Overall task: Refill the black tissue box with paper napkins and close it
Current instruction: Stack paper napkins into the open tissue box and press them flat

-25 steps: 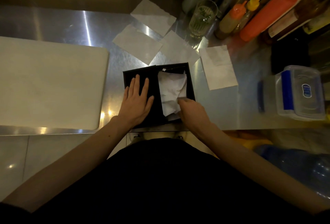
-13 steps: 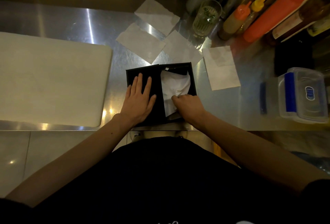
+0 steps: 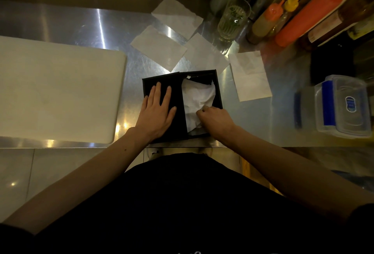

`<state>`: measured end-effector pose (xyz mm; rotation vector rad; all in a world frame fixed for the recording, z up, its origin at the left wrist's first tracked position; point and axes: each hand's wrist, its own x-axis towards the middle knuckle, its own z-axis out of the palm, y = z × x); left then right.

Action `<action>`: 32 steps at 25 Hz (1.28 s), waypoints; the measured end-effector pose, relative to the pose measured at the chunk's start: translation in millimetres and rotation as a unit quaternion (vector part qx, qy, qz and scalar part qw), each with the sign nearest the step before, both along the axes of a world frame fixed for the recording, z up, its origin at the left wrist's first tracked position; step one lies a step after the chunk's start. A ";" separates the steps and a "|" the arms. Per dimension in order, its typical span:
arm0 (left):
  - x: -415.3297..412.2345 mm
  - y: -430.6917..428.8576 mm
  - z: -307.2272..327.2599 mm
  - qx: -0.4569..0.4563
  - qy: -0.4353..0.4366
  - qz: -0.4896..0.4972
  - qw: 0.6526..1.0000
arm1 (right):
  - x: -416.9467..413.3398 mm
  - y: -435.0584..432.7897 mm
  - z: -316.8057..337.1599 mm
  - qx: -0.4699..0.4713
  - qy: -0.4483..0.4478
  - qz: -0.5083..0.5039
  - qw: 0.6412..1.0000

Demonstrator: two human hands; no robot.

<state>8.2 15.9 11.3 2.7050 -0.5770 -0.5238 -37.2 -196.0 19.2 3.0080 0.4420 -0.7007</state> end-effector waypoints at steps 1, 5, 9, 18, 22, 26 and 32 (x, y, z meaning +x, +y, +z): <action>-0.1 -0.2 0.3 0.000 0.000 0.001 1.000 | 1.7 0.3 -0.7 -0.007 0.001 0.004 1.000; -0.5 -0.6 1.4 0.005 -0.001 0.001 1.000 | 8.8 1.4 -0.8 -0.034 0.004 0.026 0.999; 0.5 0.5 1.6 0.004 0.000 -0.001 1.000 | 10.6 0.6 7.9 -0.040 0.013 0.034 0.999; 0.5 -1.2 0.2 0.004 0.000 0.000 1.000 | 10.9 2.3 22.8 -0.094 0.071 0.067 0.991; 1.7 -1.1 1.4 0.005 0.004 -0.004 1.000 | 13.1 7.3 21.8 -0.079 0.103 0.039 0.991; 1.9 -0.3 1.4 0.008 0.004 -0.002 1.000 | 21.4 13.4 24.3 0.014 0.016 -0.096 0.995; 1.6 -1.5 4.2 0.003 0.009 -0.004 1.000 | 28.2 21.8 0.8 -0.012 0.007 -0.141 0.990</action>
